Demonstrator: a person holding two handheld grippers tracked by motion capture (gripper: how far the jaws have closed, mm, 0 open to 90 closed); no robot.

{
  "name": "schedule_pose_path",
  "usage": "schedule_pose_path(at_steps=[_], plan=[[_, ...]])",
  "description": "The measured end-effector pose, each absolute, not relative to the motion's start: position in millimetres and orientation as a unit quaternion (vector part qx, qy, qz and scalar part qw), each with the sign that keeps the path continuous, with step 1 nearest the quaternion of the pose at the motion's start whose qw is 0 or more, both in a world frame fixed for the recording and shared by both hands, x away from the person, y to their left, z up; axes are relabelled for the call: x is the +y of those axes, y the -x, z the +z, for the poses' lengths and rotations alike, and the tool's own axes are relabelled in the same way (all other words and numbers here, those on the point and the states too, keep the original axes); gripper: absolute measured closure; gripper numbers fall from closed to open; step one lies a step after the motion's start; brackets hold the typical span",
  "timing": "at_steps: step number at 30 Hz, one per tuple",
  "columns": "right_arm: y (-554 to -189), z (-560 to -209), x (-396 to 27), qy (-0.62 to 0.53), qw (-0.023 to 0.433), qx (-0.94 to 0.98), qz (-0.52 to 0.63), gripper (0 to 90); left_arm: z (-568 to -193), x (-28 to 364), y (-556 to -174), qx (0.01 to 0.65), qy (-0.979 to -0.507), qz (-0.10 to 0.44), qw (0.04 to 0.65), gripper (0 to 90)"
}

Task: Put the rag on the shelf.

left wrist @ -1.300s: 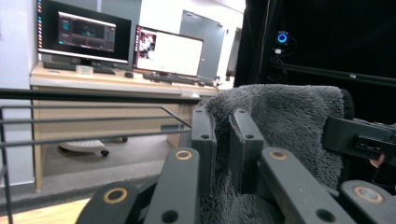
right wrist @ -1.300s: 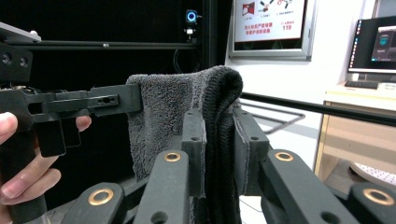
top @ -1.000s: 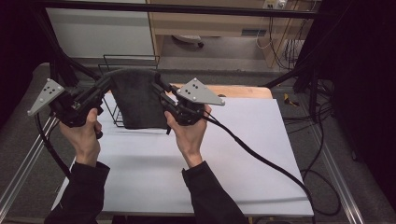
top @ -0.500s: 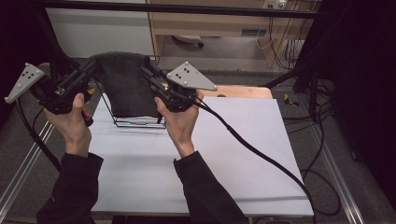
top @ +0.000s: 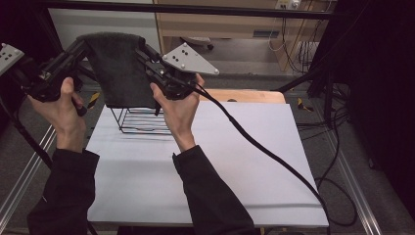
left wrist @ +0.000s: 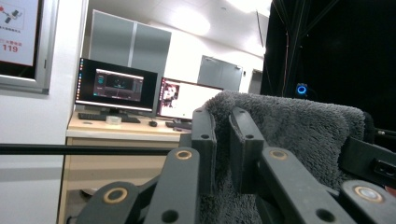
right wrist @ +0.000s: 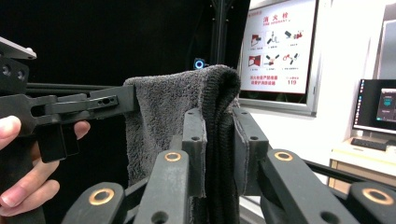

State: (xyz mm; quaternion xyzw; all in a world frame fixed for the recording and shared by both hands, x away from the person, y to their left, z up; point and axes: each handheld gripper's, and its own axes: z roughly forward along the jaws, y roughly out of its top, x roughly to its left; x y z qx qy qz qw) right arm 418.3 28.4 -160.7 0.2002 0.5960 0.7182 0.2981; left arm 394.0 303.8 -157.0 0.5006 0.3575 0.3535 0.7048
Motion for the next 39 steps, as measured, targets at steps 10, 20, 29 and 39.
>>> schedule_pose_path(at_steps=[10, 20, 29, 39], plan=[[-435, -142, 34, -0.199, 0.302, 0.587, 0.724, 77.6, -136, 305, -405, 0.359, -0.492, 0.366, 0.704, 81.3], [-454, -131, 41, -0.196, 0.31, 0.585, 0.723, 77.5, -124, 307, -426, 0.366, -0.494, 0.373, 0.695, 81.3], [-478, -123, 48, -0.2, 0.313, 0.583, 0.723, 77.6, -114, 312, -444, 0.37, -0.493, 0.377, 0.692, 81.3], [-503, -118, 51, -0.197, 0.318, 0.589, 0.716, 77.7, -114, 315, -465, 0.378, -0.488, 0.368, 0.695, 81.3]])
